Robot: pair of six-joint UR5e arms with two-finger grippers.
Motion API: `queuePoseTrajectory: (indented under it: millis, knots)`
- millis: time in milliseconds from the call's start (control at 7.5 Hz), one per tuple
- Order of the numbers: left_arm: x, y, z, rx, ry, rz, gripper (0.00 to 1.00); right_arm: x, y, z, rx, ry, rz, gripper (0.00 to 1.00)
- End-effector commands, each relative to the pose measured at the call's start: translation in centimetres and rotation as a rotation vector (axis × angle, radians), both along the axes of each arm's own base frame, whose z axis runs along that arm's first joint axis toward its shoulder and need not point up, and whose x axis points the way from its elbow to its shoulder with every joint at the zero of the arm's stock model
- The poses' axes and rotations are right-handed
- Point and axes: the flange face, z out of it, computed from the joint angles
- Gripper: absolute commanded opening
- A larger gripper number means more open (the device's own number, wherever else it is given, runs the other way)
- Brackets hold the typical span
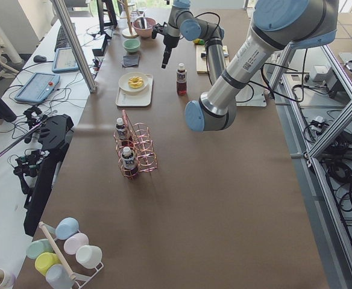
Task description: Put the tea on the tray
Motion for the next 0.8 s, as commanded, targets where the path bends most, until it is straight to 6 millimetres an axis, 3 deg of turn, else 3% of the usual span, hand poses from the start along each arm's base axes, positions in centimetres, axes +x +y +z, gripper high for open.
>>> queuePoseTrajectory:
  millis: [0, 133, 267, 400, 667]
  knots:
    - [-15.4, -4.3, 8.8, 0.015, -0.031, 0.143, 0.96, -13.4, 1.4, -13.0, -0.102, -0.082, 0.051, 1.00]
    - [-21.2, -6.2, 12.0, 0.033, -0.045, 0.179, 0.97, -18.6, 2.4, -17.2, -0.153, -0.112, 0.066, 1.00]
    - [-25.4, -7.1, 15.3, 0.047, -0.079, 0.197, 0.97, -24.8, 4.5, -20.8, -0.181, -0.103, 0.079, 1.00]
    - [-29.0, -7.6, 17.7, 0.058, -0.112, 0.196, 0.97, -29.6, 6.6, -24.7, -0.192, -0.082, 0.087, 1.00]
    - [-30.7, -7.8, 19.6, 0.063, -0.124, 0.223, 0.97, -36.2, 9.1, -30.3, -0.266, -0.072, 0.126, 0.99]
